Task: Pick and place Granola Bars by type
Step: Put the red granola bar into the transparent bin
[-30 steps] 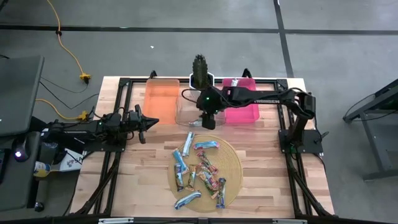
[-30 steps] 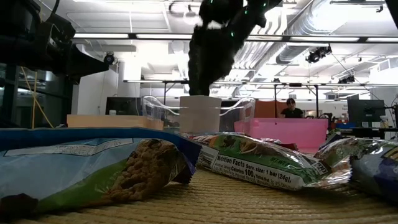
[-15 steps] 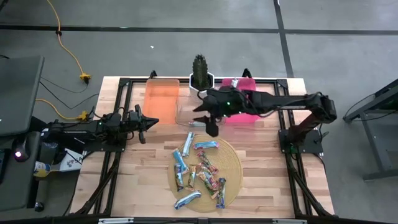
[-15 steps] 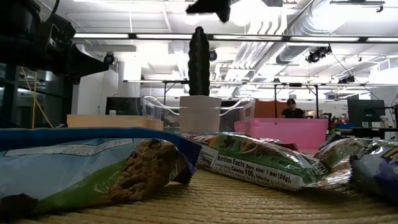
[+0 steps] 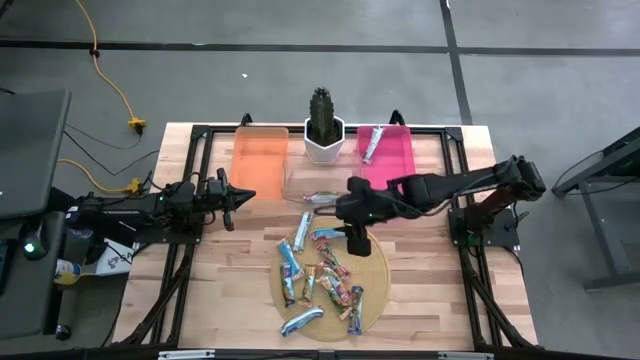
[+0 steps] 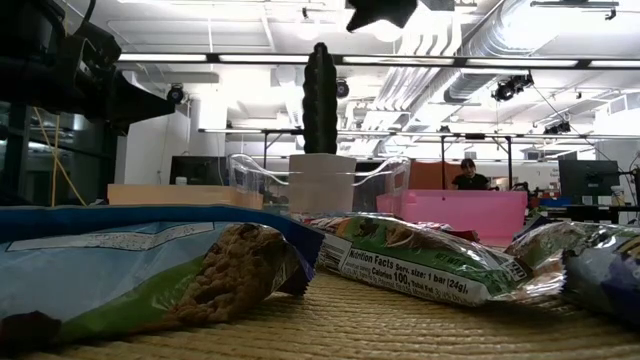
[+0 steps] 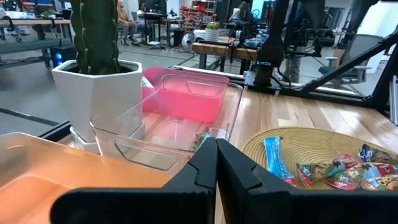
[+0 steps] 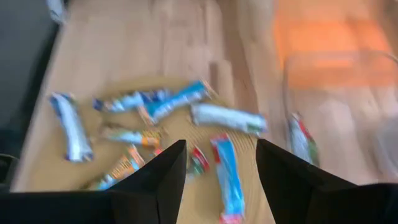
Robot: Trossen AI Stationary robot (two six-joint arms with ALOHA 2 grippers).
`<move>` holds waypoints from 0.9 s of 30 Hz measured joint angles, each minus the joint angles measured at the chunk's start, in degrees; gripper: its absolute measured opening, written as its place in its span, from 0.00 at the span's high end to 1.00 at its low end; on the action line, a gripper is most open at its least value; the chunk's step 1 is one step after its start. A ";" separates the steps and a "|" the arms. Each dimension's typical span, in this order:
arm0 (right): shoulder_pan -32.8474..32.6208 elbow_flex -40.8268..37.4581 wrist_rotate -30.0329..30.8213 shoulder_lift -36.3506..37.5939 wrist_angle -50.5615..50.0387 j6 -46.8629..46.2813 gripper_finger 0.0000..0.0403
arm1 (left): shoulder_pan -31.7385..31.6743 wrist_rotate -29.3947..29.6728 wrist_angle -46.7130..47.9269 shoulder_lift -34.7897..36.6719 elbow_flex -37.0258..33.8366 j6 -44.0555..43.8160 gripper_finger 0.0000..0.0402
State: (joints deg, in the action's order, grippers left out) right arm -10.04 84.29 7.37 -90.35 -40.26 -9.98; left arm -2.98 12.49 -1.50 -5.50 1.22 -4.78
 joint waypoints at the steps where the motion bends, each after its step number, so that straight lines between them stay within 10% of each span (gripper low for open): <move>1: -0.36 0.00 1.14 -0.09 -1.09 -0.43 0.56 | 0.02 -0.02 -0.02 0.02 0.02 0.01 1.00; 27: 3.76 -0.04 -7.86 -19.04 -1.30 5.23 0.56 | 0.02 0.01 -0.02 0.00 0.01 0.01 1.00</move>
State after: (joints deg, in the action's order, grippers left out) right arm -6.27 84.25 -0.49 -109.39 -41.56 -4.75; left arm -2.97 12.49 -1.52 -5.50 1.23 -4.78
